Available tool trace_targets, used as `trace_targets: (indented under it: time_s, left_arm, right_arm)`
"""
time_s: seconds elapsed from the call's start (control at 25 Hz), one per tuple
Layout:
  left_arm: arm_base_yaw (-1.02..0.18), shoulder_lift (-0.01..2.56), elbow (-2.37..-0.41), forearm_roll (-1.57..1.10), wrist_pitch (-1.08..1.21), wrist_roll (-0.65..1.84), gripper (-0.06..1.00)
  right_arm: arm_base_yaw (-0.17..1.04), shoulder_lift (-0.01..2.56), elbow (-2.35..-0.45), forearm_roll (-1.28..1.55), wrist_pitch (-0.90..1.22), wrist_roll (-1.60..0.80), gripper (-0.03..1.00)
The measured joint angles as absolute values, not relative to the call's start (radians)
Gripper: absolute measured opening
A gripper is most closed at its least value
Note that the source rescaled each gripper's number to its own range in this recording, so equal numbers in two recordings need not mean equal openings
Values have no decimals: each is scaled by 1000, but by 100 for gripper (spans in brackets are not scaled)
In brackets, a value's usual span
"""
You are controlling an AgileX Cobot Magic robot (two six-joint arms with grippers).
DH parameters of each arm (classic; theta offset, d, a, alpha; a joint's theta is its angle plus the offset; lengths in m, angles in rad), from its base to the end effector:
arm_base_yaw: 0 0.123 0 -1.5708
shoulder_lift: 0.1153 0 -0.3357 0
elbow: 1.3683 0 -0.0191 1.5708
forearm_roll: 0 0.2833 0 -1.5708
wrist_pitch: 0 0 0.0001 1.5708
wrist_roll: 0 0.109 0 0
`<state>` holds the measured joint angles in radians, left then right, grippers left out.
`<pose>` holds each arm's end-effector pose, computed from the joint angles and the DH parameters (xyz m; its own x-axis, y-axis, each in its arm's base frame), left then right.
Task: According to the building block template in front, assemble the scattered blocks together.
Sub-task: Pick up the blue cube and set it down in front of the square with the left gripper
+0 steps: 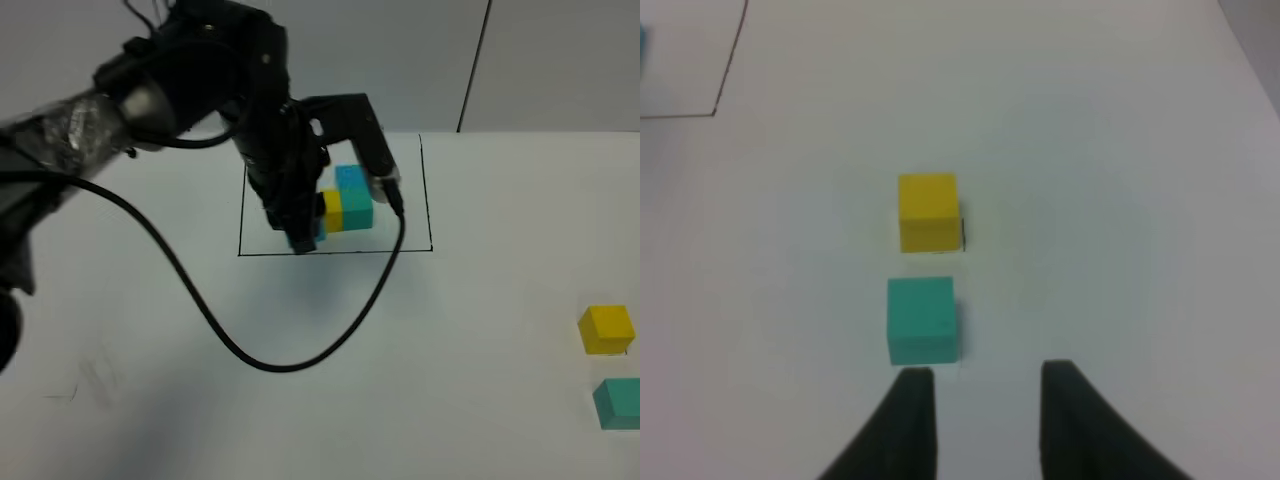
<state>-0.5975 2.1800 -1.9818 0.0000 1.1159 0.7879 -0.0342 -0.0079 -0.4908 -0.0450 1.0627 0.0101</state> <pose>0.4488 -0.3054 0.2593 -0.1502 0.9596 -0.2378 0.9486 0.2077 0.2390 -0.0117 -0.0039 0.2815 -0.4591 0.0039 -0.8884 0.0637 0.9976 -0.0285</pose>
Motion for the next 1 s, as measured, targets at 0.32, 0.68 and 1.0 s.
trace_targets:
  time_s: [0.32, 0.68, 1.0]
  left_arm:
    - [-689, 2363, -2109, 0, 1131, 868, 0]
    - [-717, 2421, -2110, -69, 1088, 944, 0]
    - [-718, 2449, -2114, -84, 1085, 944, 0]
  right_arm:
    - [-34, -8, -491, -45, 1063, 10, 0]
    - [-34, -8, -491, -45, 1063, 10, 0]
    - [-34, -8, -491, -45, 1063, 10, 0]
